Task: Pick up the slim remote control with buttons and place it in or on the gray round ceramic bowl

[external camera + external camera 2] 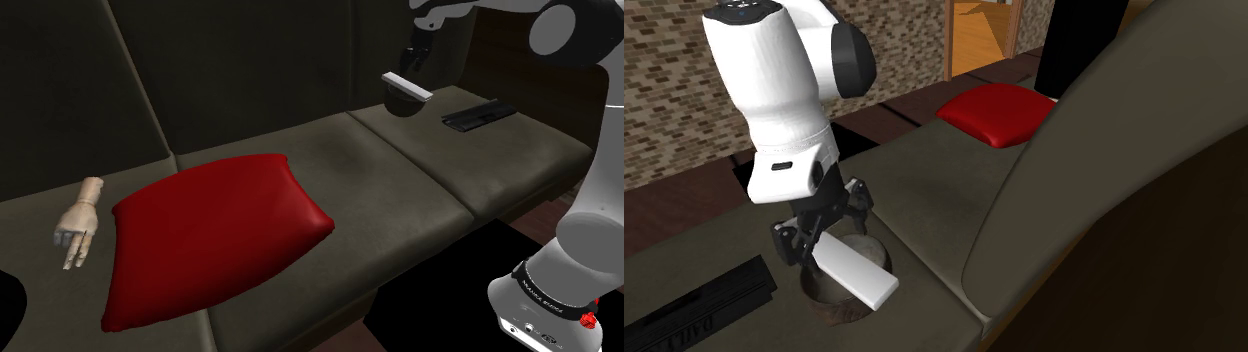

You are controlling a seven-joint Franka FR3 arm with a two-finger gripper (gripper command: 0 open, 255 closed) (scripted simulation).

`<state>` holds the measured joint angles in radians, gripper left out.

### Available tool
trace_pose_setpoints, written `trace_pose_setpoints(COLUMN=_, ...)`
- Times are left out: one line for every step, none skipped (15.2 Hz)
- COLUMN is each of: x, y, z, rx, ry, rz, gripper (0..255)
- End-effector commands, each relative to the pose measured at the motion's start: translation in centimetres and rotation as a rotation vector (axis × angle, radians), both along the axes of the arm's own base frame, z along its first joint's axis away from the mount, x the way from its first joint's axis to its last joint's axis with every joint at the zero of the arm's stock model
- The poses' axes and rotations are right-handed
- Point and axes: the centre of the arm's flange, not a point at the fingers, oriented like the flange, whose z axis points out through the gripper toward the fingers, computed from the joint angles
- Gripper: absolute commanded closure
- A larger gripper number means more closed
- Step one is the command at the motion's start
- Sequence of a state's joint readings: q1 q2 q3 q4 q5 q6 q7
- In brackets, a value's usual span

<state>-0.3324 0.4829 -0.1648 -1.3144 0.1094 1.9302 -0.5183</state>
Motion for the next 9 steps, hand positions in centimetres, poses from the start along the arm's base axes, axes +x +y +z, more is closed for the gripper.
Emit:
trace_pose_setpoints(x=-0.3, y=0.2, z=2.4, rx=0.000, ry=0.000, rz=0.000, gripper=0)
trace_pose_setpoints(x=-0.4, y=0.3, z=3.4, rx=0.000, ry=0.000, rz=0.000, gripper=0)
trace_pose_setpoints(x=-0.4, y=0.3, z=3.4, rx=0.000, ry=0.000, rz=0.000, gripper=0)
trace_pose_setpoints(x=-0.4, y=0.3, z=3.4, rx=0.000, ry=0.000, rz=0.000, gripper=0)
trace_pose_setpoints(x=-0.4, y=0.3, z=3.4, rx=0.000, ry=0.000, rz=0.000, gripper=0)
trace_pose_setpoints(x=-0.4, y=0.3, z=3.4, rx=0.000, ry=0.000, rz=0.000, gripper=0)
trace_pose_setpoints(x=-0.4, y=0.3, z=3.4, rx=0.000, ry=0.000, rz=0.000, gripper=0)
trace_pose_setpoints(x=-0.4, y=0.3, z=3.4, rx=0.000, ry=0.000, rz=0.000, gripper=0)
trace_pose_setpoints(x=-0.4, y=0.3, z=3.4, rx=0.000, ry=0.000, rz=0.000, gripper=0)
